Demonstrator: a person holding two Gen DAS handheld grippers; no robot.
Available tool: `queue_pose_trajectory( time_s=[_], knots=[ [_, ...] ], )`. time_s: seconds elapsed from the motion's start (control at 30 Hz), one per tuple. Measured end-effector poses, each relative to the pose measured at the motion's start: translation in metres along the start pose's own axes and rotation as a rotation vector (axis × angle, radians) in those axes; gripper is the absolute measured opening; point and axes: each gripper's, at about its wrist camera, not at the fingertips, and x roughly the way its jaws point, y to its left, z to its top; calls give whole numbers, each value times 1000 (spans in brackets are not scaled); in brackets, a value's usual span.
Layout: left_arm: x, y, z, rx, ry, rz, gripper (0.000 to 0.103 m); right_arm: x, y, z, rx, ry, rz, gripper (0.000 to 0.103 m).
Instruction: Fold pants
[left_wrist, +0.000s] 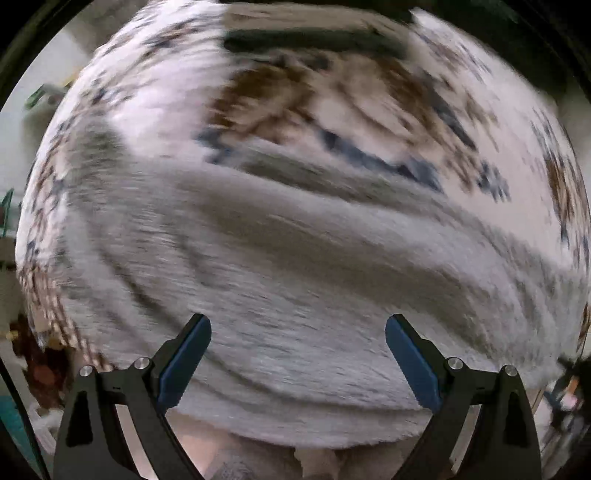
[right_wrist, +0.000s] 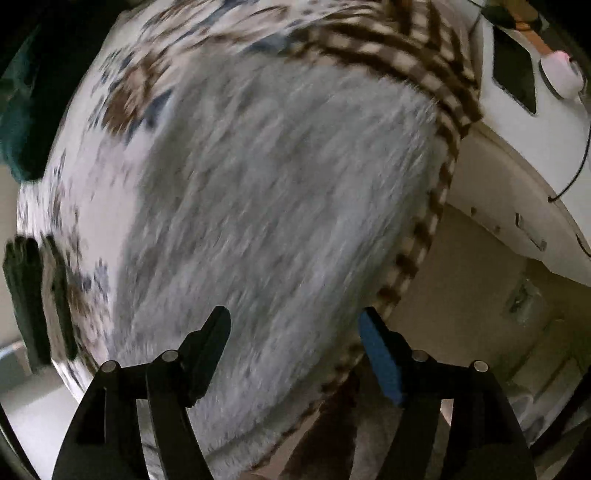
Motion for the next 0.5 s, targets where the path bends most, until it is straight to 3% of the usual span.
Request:
queue_pose_trajectory(
  time_s=[0.13,0.3,0.37,0.5],
  knots=[
    [-13,76,31,-122,-37,39,97,19,50,-51,-76,57,22,74],
    [-9,182,85,-286,-38,93,97,65,110,-125,-158,151,-36,74],
    [1,208,106,-335,-15,83,97,84,128,-148,-167,176,-74,74],
    [26,242,145,-388,34,-17,97,103,147,-184,-133,190,-99,74]
  ],
)
